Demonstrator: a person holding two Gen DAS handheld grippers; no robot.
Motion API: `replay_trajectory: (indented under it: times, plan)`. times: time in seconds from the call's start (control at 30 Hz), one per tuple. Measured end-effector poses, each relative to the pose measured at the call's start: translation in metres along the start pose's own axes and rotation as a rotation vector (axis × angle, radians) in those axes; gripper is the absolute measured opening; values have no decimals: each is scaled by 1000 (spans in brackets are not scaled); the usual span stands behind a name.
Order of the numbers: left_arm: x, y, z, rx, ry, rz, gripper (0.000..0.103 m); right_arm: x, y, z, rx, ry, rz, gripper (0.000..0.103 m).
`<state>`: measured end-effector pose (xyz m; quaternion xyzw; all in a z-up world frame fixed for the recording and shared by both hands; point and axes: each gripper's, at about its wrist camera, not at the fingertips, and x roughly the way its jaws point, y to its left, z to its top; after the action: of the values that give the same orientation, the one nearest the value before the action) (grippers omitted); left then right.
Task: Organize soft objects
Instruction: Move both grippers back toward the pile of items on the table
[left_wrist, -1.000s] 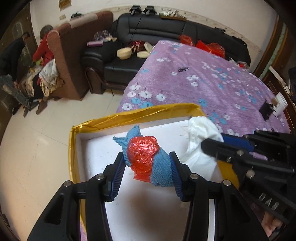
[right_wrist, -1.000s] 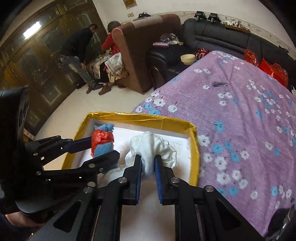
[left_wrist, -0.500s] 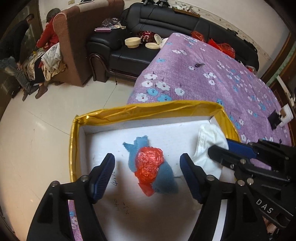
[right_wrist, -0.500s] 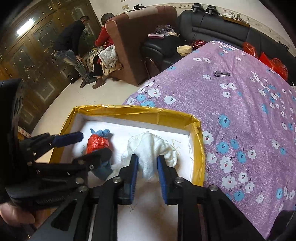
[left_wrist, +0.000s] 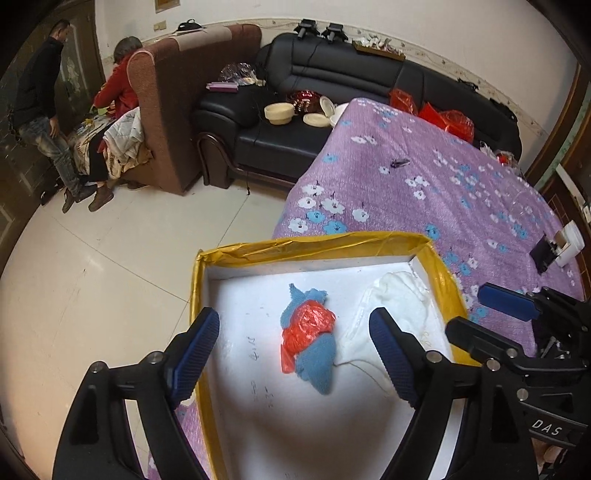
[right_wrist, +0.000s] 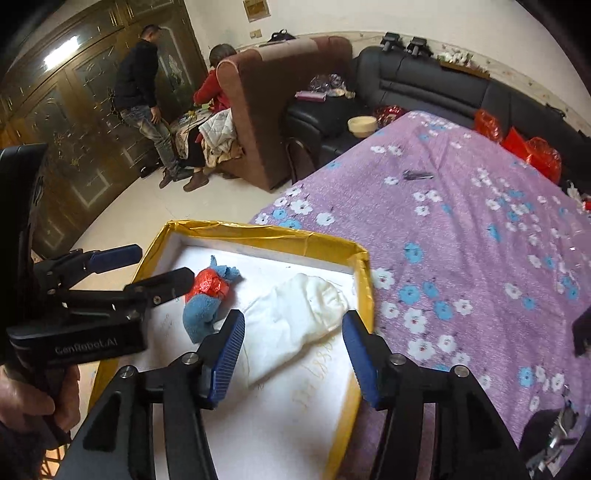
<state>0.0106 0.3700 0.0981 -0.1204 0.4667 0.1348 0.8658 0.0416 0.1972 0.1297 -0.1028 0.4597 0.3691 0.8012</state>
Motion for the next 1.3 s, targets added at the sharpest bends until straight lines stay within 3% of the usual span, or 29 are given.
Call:
replay_trajectory:
  times: [0.27, 0.53, 0.73, 0.97, 1.3]
  plan:
    - [-34, -13, -18, -11, -50, -11, 83, -66, 5, -18, -54, -126, -60, 85]
    - [-62, -39, -44, -6, -75, -41, 83, -148, -14, -55, 4, -262, -99, 92]
    - [-79, -75, -66, 48, -78, -85, 83, -184, -46, -103, 76, -258, -160, 92]
    - [-81, -116, -87, 96, -52, -138, 83, -203, -93, -158, 236, -196, -159, 92]
    - [-84, -176, -112, 203, -21, -210, 83, -224, -137, -223, 360, -153, -179, 92]
